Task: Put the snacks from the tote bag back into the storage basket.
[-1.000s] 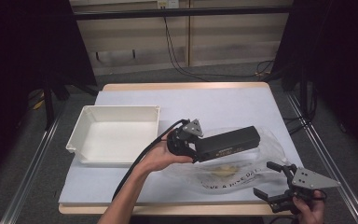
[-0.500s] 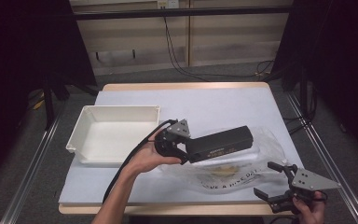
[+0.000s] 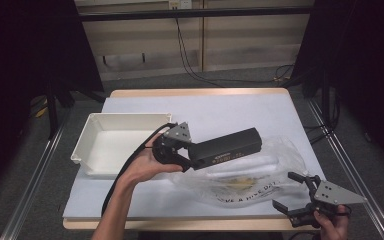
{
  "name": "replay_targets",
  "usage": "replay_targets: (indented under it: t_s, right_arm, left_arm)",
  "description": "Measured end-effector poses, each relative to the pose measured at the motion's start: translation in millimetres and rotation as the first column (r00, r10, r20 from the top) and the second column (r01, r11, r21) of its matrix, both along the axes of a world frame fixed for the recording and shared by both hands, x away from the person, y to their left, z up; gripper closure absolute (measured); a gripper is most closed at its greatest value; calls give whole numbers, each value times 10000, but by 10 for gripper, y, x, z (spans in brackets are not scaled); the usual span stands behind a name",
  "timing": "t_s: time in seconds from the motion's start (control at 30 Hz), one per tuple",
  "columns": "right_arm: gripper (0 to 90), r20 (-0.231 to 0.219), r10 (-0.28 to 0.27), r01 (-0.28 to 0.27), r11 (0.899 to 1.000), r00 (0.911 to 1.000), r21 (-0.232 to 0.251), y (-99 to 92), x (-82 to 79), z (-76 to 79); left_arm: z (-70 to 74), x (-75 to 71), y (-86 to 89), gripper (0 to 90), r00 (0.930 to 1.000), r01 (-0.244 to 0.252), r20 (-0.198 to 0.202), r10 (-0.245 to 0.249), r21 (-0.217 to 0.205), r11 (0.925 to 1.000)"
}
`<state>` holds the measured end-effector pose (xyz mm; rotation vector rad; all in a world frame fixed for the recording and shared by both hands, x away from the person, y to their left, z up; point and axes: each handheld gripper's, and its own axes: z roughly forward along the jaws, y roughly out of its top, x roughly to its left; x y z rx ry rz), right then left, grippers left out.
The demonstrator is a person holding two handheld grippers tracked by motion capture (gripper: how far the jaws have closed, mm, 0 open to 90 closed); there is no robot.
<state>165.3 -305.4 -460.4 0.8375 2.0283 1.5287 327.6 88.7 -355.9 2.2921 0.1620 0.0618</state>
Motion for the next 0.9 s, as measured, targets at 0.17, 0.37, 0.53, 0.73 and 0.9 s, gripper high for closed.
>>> replay_targets:
  t_s: [0.17, 0.37, 0.53, 0.73, 0.9]
  right_arm:
    - [6, -5, -43, 43, 10000, 10000, 62, -2, 4, -7]
    - [7, -30, -69, 69, 10000, 10000, 36, 1, 15, -21]
    - [8, -20, -35, 35, 10000, 10000, 37, 10, 18, -20]
    - [8, -45, 2, -1, 10000, 10000, 71, -3, 28, -23]
    - [8, -20, 3, -3, 10000, 10000, 67, 1, 27, -25]
  left_arm:
    - [70, 6, 116, 428, 9999, -162, 12, 162, -190, 9997]
    - [156, 11, 232, 427, 9988, -311, 374, 313, -35, 9995]
    - [177, 59, 317, 427, 9972, -570, 501, 560, 193, 9982]
    - [244, 113, 447, 428, 9965, -723, 435, 718, 89, 9973]
    - [299, 140, 567, 428, 9948, -923, 424, 931, -202, 9955]
